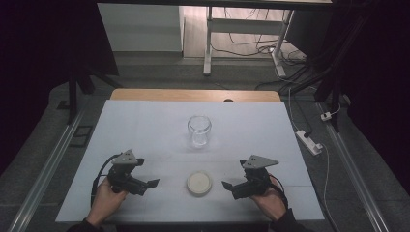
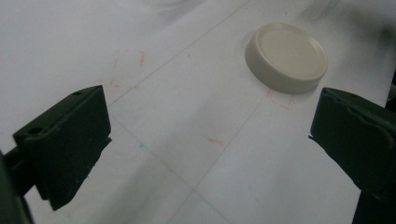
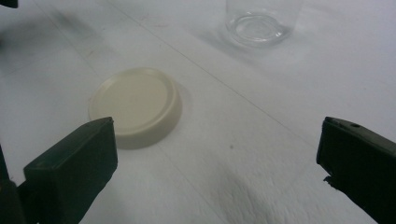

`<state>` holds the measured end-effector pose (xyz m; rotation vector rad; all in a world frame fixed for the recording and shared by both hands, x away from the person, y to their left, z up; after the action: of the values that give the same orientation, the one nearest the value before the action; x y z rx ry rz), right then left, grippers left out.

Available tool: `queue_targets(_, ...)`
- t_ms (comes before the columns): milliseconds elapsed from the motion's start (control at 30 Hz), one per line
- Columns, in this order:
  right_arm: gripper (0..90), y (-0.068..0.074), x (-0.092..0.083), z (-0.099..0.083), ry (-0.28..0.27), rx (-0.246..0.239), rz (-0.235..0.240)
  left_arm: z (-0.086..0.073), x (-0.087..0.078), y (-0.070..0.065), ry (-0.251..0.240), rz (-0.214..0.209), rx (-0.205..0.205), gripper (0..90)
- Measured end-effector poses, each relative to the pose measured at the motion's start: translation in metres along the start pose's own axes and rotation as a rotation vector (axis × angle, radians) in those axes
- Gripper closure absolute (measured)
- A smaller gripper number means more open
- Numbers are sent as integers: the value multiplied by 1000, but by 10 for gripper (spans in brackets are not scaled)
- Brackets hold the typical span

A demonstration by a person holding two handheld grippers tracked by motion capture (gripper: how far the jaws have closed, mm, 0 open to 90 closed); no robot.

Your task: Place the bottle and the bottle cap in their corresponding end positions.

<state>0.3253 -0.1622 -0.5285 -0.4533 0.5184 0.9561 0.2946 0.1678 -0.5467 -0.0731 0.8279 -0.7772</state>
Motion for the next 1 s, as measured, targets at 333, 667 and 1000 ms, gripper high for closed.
queue_targets(333,0,-8,-22,-24,42,58,-54,-26,-18,9,22,81,-51,0)
queue_targets(667,0,-14,-44,-46,81,112,-114,-49,-34,13,30,127,-91,0)
queue_targets(1000,0,-15,-65,-66,103,162,-158,-69,-52,19,10,168,-138,0)
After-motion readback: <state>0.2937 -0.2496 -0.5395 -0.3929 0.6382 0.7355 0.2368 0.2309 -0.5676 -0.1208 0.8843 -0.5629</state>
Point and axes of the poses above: each handheld gripper's, and its own axes: x roughly forward along the jaws, z roughly out of its top, y roughly to its left, the point moved 7 cm from there along x, roughly forward along the jaws, and after that the axes turned 12 degrees about -x, right-handed, at the moved point
